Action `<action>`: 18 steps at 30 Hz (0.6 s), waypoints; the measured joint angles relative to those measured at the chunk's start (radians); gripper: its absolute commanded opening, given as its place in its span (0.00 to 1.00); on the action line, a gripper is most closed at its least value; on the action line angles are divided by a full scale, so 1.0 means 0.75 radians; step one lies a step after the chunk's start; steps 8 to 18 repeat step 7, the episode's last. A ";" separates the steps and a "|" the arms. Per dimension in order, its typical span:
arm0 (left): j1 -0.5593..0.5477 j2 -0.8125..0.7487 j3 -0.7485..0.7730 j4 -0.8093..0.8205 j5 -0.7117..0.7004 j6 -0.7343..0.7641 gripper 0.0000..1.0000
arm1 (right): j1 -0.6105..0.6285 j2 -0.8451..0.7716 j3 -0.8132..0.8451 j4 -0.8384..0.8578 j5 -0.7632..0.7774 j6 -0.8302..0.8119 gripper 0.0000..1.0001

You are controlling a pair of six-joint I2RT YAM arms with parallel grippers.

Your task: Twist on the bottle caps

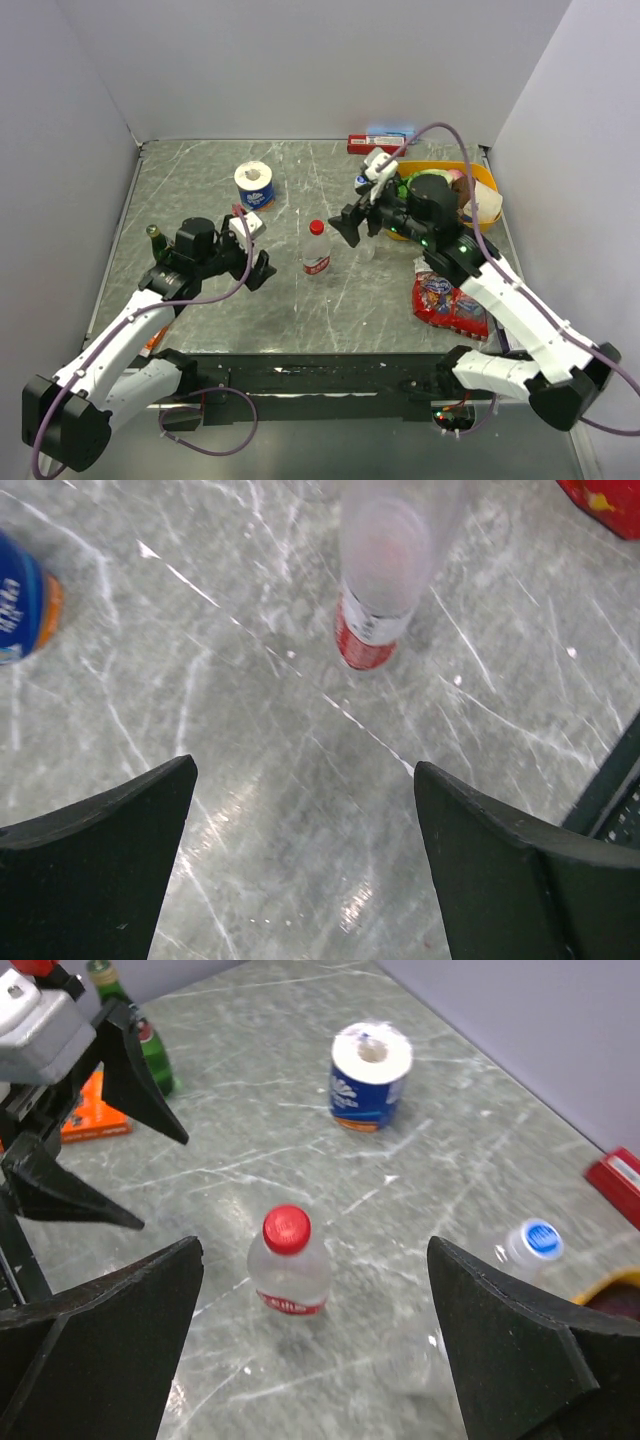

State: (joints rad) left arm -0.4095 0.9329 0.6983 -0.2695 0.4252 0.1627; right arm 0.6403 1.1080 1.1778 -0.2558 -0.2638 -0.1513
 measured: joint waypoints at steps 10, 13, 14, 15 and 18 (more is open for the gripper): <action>0.032 -0.003 -0.006 0.065 -0.015 -0.024 0.96 | 0.036 -0.104 0.000 -0.160 0.183 -0.011 0.99; 0.032 -0.003 -0.006 0.065 -0.015 -0.024 0.96 | 0.036 -0.104 0.000 -0.160 0.183 -0.011 0.99; 0.032 -0.003 -0.006 0.065 -0.015 -0.024 0.96 | 0.036 -0.104 0.000 -0.160 0.183 -0.011 0.99; 0.032 -0.003 -0.006 0.065 -0.015 -0.024 0.96 | 0.036 -0.104 0.000 -0.160 0.183 -0.011 0.99; 0.032 -0.003 -0.006 0.065 -0.015 -0.024 0.96 | 0.036 -0.104 0.000 -0.160 0.183 -0.011 0.99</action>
